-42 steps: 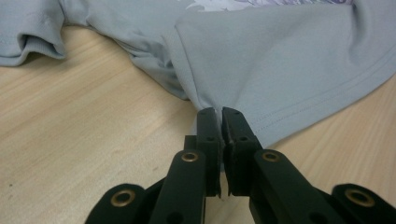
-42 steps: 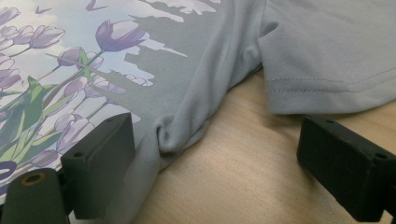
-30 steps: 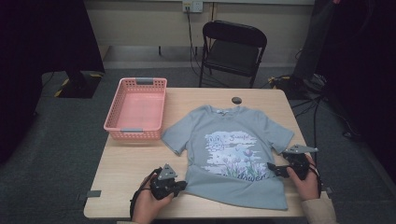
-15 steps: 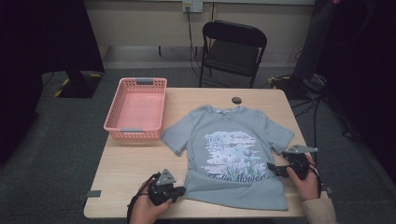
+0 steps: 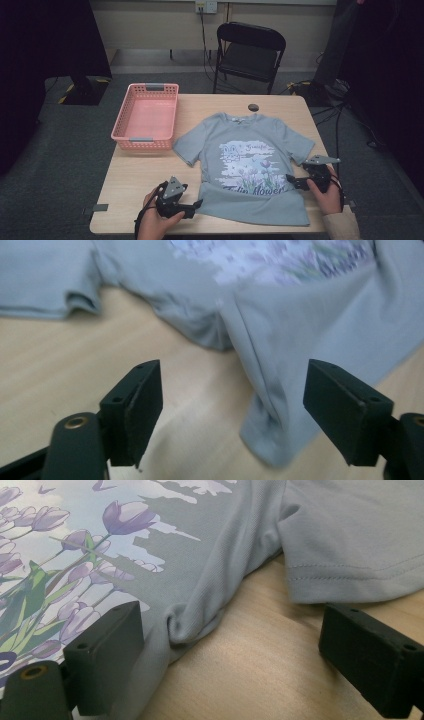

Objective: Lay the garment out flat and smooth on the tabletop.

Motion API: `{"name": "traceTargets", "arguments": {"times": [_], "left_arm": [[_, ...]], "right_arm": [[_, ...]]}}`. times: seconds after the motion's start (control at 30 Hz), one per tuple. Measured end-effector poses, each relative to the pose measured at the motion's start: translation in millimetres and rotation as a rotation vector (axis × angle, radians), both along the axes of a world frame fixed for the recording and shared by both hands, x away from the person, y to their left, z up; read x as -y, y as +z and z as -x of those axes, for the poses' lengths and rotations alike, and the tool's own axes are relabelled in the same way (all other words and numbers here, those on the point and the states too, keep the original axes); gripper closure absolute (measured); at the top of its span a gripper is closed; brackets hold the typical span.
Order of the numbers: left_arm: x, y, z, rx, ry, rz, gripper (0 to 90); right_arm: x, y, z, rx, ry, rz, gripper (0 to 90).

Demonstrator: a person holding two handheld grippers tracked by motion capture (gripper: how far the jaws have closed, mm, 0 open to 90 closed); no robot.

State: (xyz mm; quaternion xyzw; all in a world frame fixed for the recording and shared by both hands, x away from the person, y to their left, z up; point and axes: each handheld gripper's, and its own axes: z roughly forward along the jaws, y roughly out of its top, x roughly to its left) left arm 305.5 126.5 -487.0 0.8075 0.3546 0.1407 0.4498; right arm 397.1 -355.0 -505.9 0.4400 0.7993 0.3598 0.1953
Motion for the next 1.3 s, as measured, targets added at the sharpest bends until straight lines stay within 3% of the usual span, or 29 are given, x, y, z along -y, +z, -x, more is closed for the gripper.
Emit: {"name": "traceTargets", "arguments": {"times": [0.07,0.2,0.4,0.47,0.53,0.7,0.77,1.03,1.3], "left_arm": [[2.1,2.6,-5.3,0.010,0.006,0.026,22.0],[10.4,3.0,-20.3,0.025,0.013,0.031,22.0],[29.4,-4.3,-47.7,0.010,0.008,0.067,22.4],[31.6,-6.0,-50.0,0.008,0.005,0.059,22.7],[35.2,-11.7,-54.4,-0.006,0.003,0.018,23.4],[40.2,-20.4,-58.9,-0.021,-0.011,-0.028,25.7],[42.7,-22.9,-60.5,-0.005,-0.028,-0.048,25.1],[47.0,-23.0,-70.9,0.004,-0.031,-0.059,24.3],[49.5,-23.3,-88.9,0.005,-0.014,-0.051,23.8]], "right_arm": [[-0.1,0.0,0.0,0.000,-0.001,0.000,9.8],[-0.3,0.0,-0.1,0.000,-0.001,0.001,9.6],[-0.3,0.0,-0.2,0.000,-0.001,0.001,9.6],[-0.3,0.0,-0.2,0.000,-0.001,0.001,9.7],[-0.3,0.0,-0.2,0.000,-0.001,0.001,9.7],[-0.4,-0.1,-0.4,0.000,-0.002,0.002,9.3],[-0.7,-0.1,-1.0,-0.002,-0.003,0.003,8.3],[-2.9,-0.1,-6.9,-0.008,-0.014,0.006,5.7],[-4.3,0.2,-25.9,-0.010,-0.021,0.006,5.1]]}}
